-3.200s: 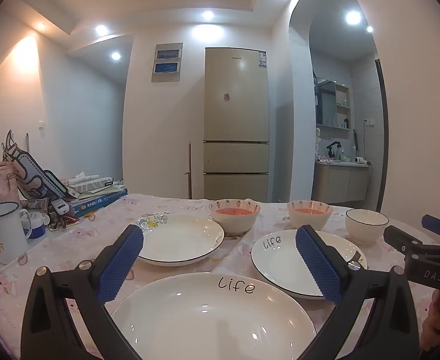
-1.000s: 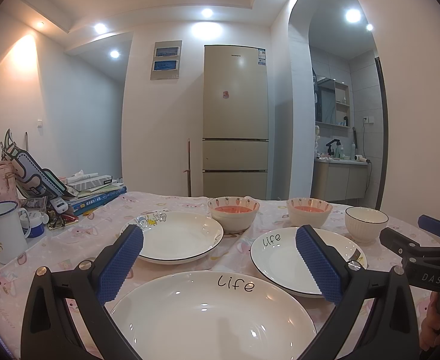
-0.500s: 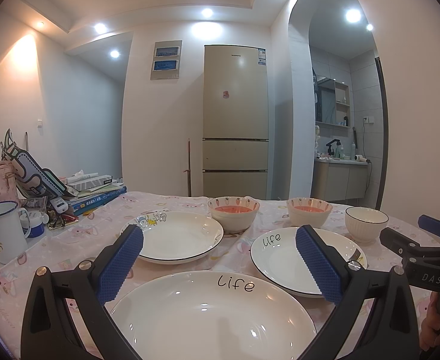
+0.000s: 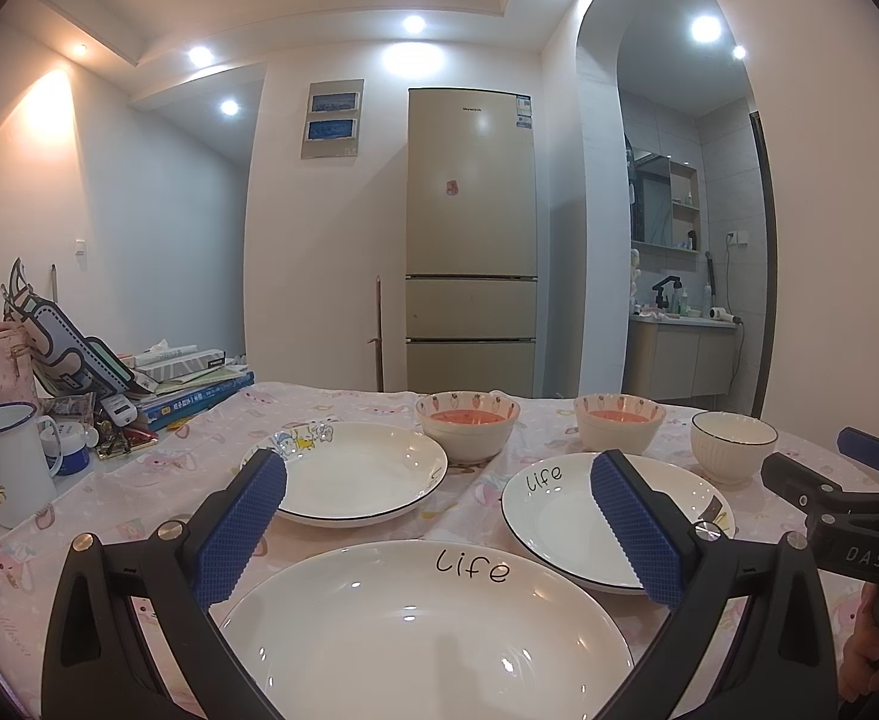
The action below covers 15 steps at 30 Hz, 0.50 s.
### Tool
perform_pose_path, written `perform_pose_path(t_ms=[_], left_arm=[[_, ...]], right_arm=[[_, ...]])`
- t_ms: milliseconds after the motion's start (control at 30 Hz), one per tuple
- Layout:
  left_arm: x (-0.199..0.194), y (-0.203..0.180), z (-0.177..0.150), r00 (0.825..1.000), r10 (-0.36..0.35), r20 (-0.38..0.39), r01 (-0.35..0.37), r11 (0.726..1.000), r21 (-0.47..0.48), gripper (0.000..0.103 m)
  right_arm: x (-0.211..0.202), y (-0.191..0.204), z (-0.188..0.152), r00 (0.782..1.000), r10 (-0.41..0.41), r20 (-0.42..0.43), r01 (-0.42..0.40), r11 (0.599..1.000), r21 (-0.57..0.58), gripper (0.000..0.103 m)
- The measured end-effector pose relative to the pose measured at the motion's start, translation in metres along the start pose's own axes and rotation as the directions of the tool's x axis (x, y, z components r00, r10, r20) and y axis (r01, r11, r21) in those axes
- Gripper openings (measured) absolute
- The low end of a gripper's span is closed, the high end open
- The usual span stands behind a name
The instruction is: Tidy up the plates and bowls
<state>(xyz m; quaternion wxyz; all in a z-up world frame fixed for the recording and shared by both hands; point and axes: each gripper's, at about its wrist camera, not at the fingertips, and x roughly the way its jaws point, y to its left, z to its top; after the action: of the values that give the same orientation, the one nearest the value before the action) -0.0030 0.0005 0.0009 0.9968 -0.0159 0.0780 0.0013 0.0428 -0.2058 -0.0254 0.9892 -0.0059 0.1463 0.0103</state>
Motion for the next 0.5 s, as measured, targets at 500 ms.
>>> perform_pose_path(t_ms=[500], left_arm=[[0.0049, -0.0005, -0.0051, 1.0, 0.003, -0.006, -0.003, 1.0, 0.003, 0.103]], right_arm=[[0.0001, 0.0004, -0.0001, 1.0, 0.0, 0.002, 0.0, 1.0, 0.001, 0.103]])
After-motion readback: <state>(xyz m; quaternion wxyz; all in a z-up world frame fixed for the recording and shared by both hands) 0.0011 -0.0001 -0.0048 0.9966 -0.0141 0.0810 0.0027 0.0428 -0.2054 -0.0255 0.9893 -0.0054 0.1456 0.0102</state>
